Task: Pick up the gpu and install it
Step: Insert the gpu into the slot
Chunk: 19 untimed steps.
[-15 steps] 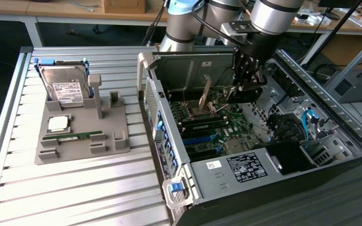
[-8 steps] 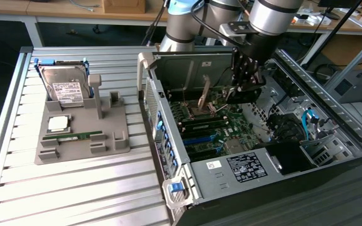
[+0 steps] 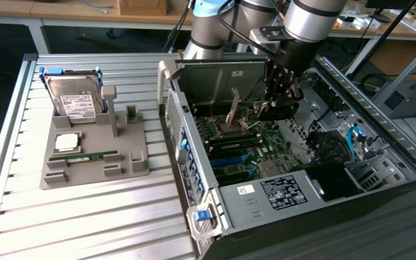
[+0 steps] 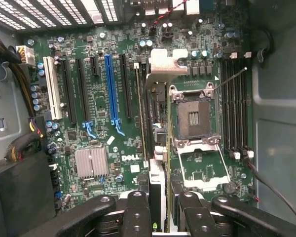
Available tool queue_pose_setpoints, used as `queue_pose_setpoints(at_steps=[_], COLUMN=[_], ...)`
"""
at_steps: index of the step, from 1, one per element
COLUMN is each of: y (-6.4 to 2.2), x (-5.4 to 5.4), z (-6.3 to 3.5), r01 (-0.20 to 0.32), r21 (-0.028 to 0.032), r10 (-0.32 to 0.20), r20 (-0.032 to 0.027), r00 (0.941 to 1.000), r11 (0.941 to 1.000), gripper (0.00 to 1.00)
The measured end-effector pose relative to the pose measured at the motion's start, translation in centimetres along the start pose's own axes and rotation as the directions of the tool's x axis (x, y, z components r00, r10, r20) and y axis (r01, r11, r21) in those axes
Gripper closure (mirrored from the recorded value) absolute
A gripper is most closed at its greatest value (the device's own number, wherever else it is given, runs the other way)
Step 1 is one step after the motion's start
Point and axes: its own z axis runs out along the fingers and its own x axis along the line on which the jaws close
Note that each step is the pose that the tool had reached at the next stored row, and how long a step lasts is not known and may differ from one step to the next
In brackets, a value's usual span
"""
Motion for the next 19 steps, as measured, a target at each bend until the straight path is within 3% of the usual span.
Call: queue_pose_setpoints(at_steps=[19], y=[0.76], x=[0.31], z=[0.38], r01=[0.003], r21=[-0.0001], r10=[-0.003], r20=[-0.0001], r00=[1.0], r11=[1.0], gripper=[0.73])
